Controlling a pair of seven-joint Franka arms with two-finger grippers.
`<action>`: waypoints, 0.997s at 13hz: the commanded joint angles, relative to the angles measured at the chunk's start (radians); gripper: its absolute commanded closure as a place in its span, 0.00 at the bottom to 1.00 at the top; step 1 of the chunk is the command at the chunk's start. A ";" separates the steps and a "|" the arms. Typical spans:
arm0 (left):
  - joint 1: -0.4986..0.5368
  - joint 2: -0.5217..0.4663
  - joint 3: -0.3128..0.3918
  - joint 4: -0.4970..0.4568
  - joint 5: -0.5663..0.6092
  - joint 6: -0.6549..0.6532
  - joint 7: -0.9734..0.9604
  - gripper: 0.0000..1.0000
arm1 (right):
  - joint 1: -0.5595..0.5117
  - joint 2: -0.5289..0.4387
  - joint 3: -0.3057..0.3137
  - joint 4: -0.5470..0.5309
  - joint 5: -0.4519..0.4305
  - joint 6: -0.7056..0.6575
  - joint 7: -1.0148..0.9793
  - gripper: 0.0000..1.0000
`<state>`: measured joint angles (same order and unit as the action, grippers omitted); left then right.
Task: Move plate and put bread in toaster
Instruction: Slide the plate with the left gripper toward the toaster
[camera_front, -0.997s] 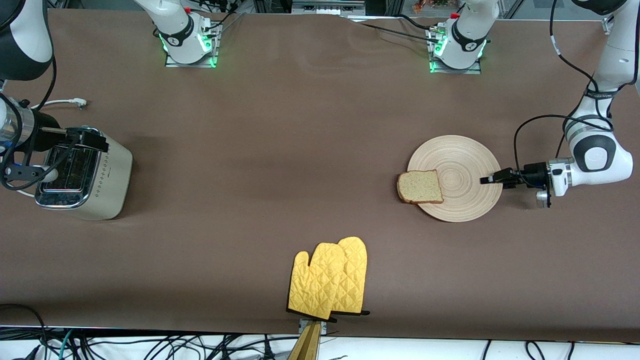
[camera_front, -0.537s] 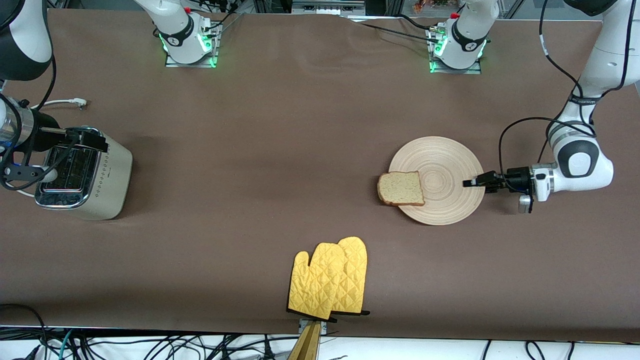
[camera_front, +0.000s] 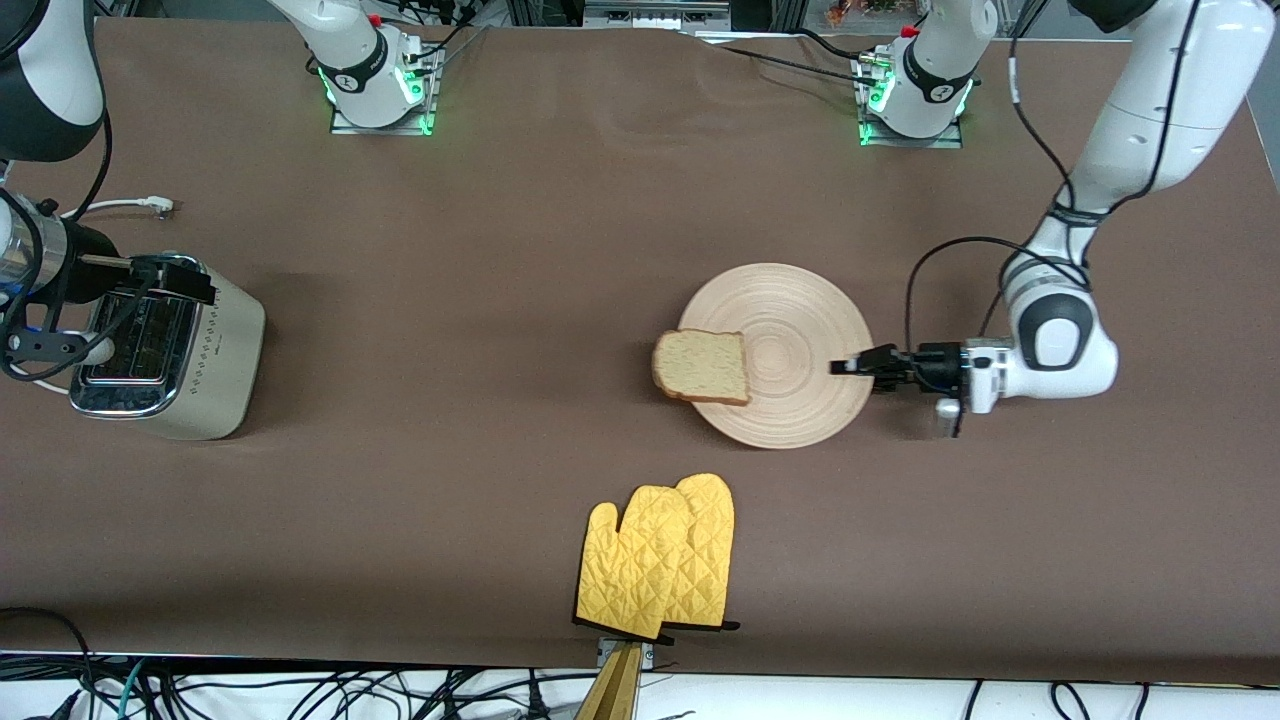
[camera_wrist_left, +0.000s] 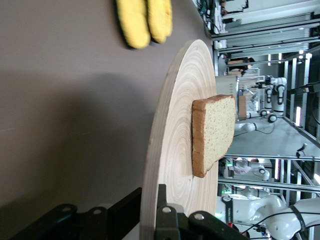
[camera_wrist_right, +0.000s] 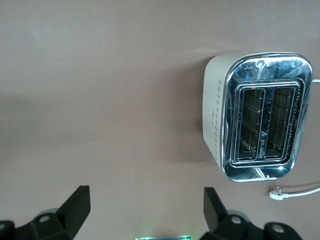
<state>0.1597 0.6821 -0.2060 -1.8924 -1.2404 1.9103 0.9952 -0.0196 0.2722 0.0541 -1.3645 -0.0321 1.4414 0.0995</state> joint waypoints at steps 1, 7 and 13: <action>-0.139 0.007 0.010 0.016 -0.163 0.054 -0.001 1.00 | -0.008 -0.001 0.003 0.001 0.014 0.004 -0.006 0.00; -0.402 0.086 0.016 0.122 -0.379 0.264 -0.013 1.00 | -0.007 0.002 0.001 0.002 0.014 0.004 -0.007 0.00; -0.534 0.181 0.039 0.216 -0.522 0.368 -0.038 1.00 | -0.008 0.005 0.001 0.004 0.014 0.005 -0.006 0.00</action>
<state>-0.3624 0.8485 -0.1793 -1.7136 -1.7225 2.2849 0.9680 -0.0210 0.2784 0.0531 -1.3645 -0.0321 1.4433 0.0995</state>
